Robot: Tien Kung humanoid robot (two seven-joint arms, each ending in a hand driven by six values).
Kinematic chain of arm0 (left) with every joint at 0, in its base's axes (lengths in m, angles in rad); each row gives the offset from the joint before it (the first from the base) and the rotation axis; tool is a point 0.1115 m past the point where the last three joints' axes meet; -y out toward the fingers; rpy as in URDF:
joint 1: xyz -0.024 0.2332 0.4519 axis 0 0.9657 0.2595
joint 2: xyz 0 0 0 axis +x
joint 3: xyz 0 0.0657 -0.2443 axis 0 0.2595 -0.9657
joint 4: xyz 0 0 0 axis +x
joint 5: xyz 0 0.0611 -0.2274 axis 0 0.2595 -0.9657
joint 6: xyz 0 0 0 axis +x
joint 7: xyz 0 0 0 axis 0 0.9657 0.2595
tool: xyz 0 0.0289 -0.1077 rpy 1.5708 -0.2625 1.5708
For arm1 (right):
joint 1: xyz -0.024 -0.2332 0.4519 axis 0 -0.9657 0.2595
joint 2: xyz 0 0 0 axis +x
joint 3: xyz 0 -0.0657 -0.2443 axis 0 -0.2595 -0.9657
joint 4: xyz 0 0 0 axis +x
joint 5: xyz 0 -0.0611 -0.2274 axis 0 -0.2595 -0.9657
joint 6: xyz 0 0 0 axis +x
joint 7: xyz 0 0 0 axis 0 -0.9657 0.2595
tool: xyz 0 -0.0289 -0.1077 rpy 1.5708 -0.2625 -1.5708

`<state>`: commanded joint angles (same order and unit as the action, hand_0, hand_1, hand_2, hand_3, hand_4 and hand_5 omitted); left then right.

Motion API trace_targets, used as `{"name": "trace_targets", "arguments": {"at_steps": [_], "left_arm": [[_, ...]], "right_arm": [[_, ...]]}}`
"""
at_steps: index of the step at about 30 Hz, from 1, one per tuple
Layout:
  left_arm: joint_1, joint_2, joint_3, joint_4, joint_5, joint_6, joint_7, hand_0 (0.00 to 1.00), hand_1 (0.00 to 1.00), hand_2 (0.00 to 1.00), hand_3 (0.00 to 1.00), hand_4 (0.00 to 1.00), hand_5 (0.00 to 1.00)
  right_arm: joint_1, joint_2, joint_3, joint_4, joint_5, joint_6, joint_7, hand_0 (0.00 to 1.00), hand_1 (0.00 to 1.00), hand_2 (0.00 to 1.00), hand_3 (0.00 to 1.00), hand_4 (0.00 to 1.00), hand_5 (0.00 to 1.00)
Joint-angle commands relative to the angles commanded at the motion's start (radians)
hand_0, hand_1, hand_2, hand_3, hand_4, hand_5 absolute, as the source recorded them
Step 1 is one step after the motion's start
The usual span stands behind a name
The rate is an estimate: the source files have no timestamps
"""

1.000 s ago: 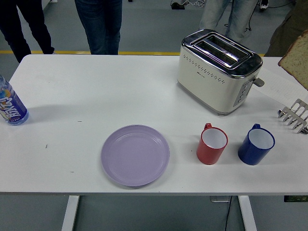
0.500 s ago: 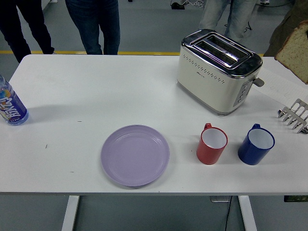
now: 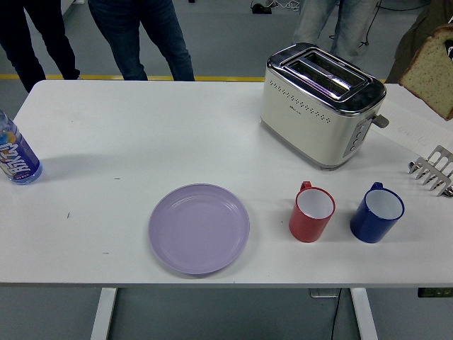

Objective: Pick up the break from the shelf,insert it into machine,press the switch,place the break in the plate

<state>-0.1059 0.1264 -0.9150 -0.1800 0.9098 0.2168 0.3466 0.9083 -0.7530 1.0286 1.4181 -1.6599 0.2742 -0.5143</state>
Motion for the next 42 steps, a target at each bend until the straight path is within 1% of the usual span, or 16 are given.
{"name": "trace_targets", "arguments": {"at_steps": [12, 25, 35, 42], "left_arm": [[-0.004, 0.001, 0.001, 0.0, 0.0, 0.0, 0.001, 0.63, 0.485, 0.467, 0.538, 0.328, 0.815], [-0.006, 0.002, 0.001, 0.0, 0.002, 0.0, 0.001, 0.63, 0.484, 0.468, 0.538, 0.328, 0.815], [-0.01, 0.003, 0.005, 0.0, -0.004, 0.002, 0.0, 0.631, 0.484, 0.467, 0.538, 0.328, 0.814], [-0.011, 0.003, 0.006, 0.0, -0.004, 0.002, 0.0, 0.631, 0.484, 0.467, 0.538, 0.329, 0.814]], "right_arm": [[0.022, 0.009, -0.015, -0.004, 0.011, 0.005, -0.002, 0.017, 0.144, 0.402, 0.482, 0.515, 0.002], [0.059, 0.038, -0.038, -0.017, 0.012, 0.007, -0.001, 0.016, 0.144, 0.401, 0.481, 0.517, 0.002], [0.076, 0.051, -0.049, -0.032, 0.015, 0.007, 0.0, 0.016, 0.142, 0.401, 0.48, 0.517, 0.002], [0.097, 0.07, -0.066, -0.05, 0.015, 0.006, 0.001, 0.016, 0.142, 0.401, 0.48, 0.518, 0.002]]}}
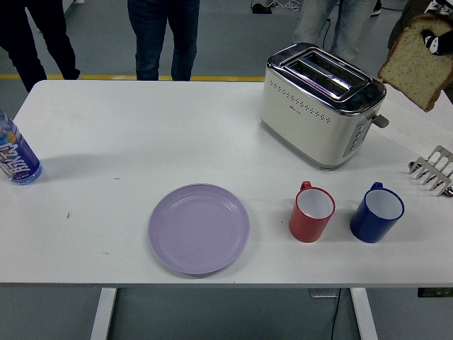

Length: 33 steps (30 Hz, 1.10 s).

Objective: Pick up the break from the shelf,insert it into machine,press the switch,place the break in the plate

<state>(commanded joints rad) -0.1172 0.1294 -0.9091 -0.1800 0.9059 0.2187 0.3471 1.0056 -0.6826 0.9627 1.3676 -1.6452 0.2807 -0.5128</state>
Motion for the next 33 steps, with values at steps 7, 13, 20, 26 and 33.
{"name": "trace_targets", "arguments": {"at_steps": [7, 13, 20, 26, 33], "left_arm": [[-0.001, 0.001, 0.002, 0.0, -0.001, 0.0, 0.0, 0.631, 0.484, 0.467, 0.538, 0.329, 0.813], [-0.003, 0.001, 0.002, 0.0, -0.002, 0.001, 0.0, 0.631, 0.484, 0.466, 0.539, 0.328, 0.809], [-0.005, 0.002, 0.003, 0.0, -0.002, 0.001, 0.0, 0.631, 0.484, 0.464, 0.54, 0.33, 0.811], [-0.006, 0.002, 0.003, 0.0, -0.001, 0.001, 0.0, 0.631, 0.484, 0.464, 0.539, 0.329, 0.808], [-0.005, 0.002, 0.004, 0.0, -0.003, 0.001, 0.001, 0.631, 0.484, 0.463, 0.539, 0.331, 0.809]], "right_arm": [[0.015, 0.021, -0.01, -0.027, -0.001, -0.004, 0.004, 0.015, 0.142, 0.4, 0.48, 0.519, 0.002], [0.025, 0.033, -0.019, -0.04, -0.004, -0.006, 0.006, 0.014, 0.142, 0.4, 0.479, 0.518, 0.002], [0.036, 0.045, -0.029, -0.052, -0.005, -0.006, 0.008, 0.014, 0.141, 0.4, 0.48, 0.518, 0.002], [0.049, 0.059, -0.043, -0.065, -0.007, -0.006, 0.01, 0.013, 0.141, 0.4, 0.48, 0.518, 0.002], [0.058, 0.075, -0.052, -0.08, -0.008, -0.007, 0.012, 0.013, 0.14, 0.4, 0.48, 0.518, 0.002]]}}
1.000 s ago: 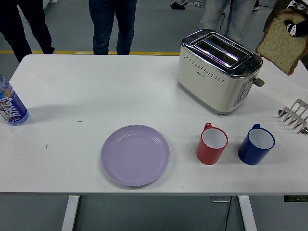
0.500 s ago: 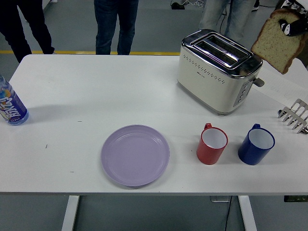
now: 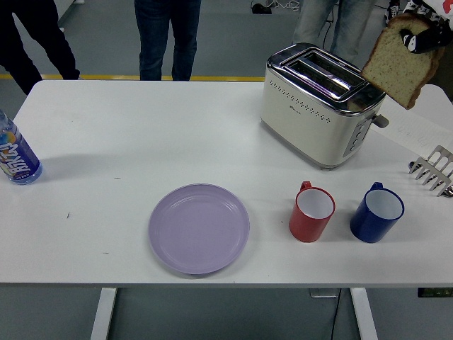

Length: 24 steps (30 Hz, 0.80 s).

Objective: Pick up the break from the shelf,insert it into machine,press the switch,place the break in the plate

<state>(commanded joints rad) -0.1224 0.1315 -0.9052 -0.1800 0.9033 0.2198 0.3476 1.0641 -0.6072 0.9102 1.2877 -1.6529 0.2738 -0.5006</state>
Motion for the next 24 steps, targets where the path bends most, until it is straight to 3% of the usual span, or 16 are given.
{"name": "trace_targets", "arguments": {"at_steps": [24], "left_arm": [[0.001, 0.003, 0.005, 0.0, 0.0, 0.002, 0.0, 0.631, 0.484, 0.459, 0.541, 0.334, 0.809]], "right_arm": [[0.042, 0.06, -0.037, -0.071, -0.008, -0.007, 0.012, 0.012, 0.141, 0.4, 0.48, 0.518, 0.002]]}}
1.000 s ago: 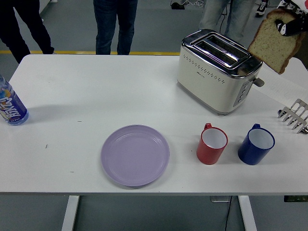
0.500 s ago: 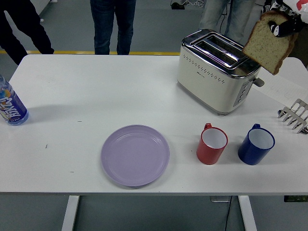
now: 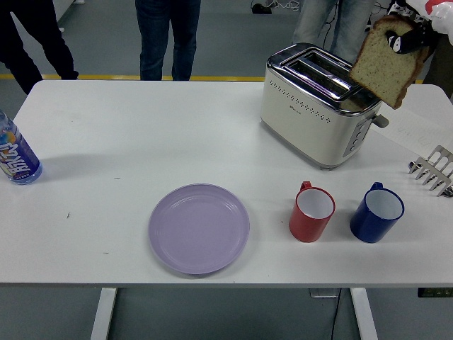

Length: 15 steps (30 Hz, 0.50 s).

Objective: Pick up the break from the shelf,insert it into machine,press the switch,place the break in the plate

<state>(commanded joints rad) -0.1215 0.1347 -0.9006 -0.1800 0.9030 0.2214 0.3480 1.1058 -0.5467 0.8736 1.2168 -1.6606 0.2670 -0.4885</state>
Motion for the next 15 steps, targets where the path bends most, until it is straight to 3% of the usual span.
{"name": "trace_targets", "arguments": {"at_steps": [15], "left_arm": [[-0.007, 0.002, 0.005, 0.0, -0.003, 0.001, 0.0, 0.632, 0.483, 0.46, 0.54, 0.334, 0.808]], "right_arm": [[0.038, 0.043, -0.025, -0.056, -0.007, -0.006, 0.008, 0.011, 0.141, 0.4, 0.48, 0.519, 0.002]]}}
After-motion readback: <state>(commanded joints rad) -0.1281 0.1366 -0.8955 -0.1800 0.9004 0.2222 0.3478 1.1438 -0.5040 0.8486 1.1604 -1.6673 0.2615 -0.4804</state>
